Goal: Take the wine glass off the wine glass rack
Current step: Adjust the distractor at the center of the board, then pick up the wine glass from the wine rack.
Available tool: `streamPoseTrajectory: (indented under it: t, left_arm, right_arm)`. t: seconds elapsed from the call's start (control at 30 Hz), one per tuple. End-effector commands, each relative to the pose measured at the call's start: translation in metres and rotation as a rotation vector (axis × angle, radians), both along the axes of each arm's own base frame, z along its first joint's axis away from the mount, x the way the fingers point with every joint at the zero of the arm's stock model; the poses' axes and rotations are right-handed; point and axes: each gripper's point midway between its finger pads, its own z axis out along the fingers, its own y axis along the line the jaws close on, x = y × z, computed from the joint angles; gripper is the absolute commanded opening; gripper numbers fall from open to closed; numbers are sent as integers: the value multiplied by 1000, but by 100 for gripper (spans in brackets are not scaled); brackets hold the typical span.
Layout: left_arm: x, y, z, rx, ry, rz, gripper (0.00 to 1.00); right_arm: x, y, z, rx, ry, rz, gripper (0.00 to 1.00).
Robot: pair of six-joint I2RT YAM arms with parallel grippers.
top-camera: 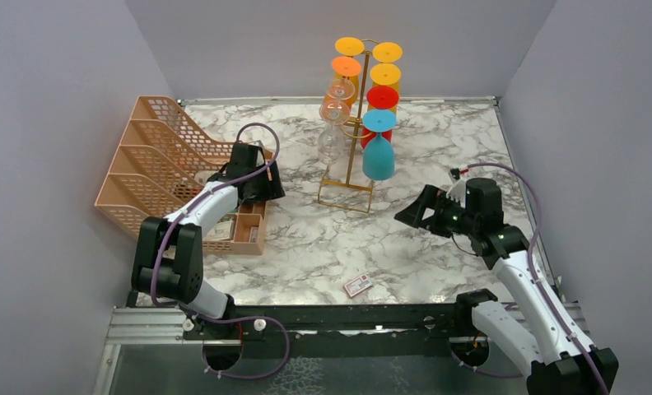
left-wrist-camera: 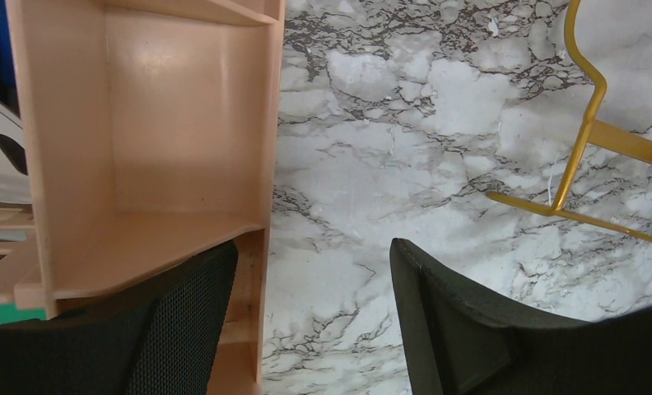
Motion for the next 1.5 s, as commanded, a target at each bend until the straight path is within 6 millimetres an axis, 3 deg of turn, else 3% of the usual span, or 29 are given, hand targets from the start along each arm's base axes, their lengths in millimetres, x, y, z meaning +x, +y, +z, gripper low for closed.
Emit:
streamPoseTrajectory:
  t: [0.0, 0.17, 0.33, 0.47, 0.6, 0.83, 1.23, 1.47]
  left_arm:
    - [-6, 14, 2, 45, -5, -12, 73]
    - [-10, -15, 47, -103, -103, -106, 74]
    - [-26, -23, 106, -210, -247, -103, 80]
    - [-45, -25, 134, -250, -349, -131, 88]
    - [-57, -23, 154, -259, -435, -143, 99]
    - [-67, -29, 184, -295, -534, -205, 99]
    - [-70, -34, 194, -346, -555, -203, 99]
    - [-71, -34, 198, -354, -562, -199, 99]
  right_arm:
    - [10, 1, 22, 24, -50, -32, 99]
    - [40, -14, 78, -18, -203, -138, 99]
    - [63, -13, 143, 12, -318, -168, 99]
    - [78, 2, 180, 76, -348, -117, 100]
    - [87, 21, 207, 174, -349, -49, 89]
    - [100, 47, 222, 330, -298, 28, 74]
    - [135, 58, 211, 404, -214, 1, 50]
    - [141, 62, 208, 415, -202, 16, 36]
